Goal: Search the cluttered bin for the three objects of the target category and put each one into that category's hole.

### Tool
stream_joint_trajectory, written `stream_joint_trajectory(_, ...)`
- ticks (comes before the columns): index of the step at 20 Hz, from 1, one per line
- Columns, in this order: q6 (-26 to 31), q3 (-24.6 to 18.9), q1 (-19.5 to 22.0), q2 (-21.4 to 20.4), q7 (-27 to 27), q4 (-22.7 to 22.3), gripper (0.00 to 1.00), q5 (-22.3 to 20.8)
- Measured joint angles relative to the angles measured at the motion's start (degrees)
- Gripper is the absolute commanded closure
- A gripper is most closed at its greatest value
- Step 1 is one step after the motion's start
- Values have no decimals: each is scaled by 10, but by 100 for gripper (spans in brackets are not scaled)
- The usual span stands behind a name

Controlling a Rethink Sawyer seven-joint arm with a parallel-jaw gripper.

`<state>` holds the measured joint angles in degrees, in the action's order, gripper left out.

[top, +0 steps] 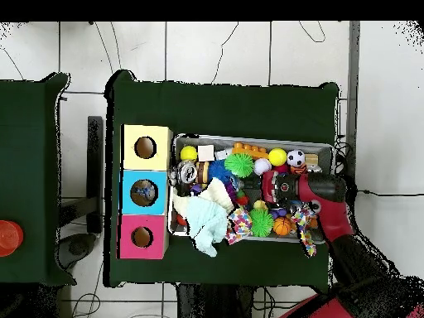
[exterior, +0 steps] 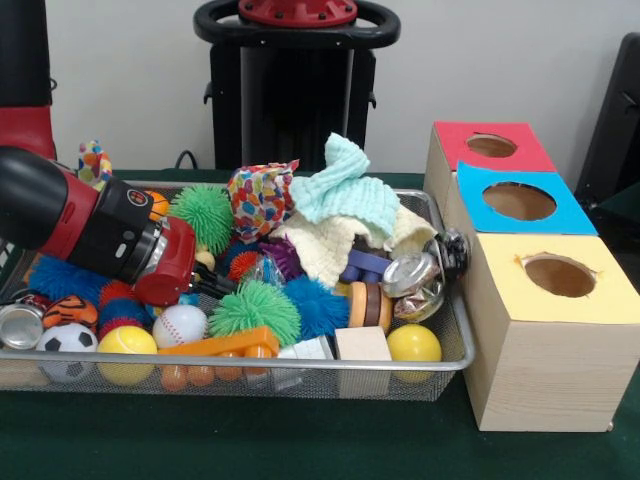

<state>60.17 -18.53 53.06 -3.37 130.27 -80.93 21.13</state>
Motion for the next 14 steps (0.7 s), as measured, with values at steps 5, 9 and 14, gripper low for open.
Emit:
stream_joint_trajectory(5, 0, -1, 0, 0, 0, 0, 100, 3)
stream_joint_trajectory(9, 0, -1, 0, 0, 0, 0, 100, 5)
stream_joint_trajectory(14, 9, -1, 0, 0, 0, 0, 100, 10)
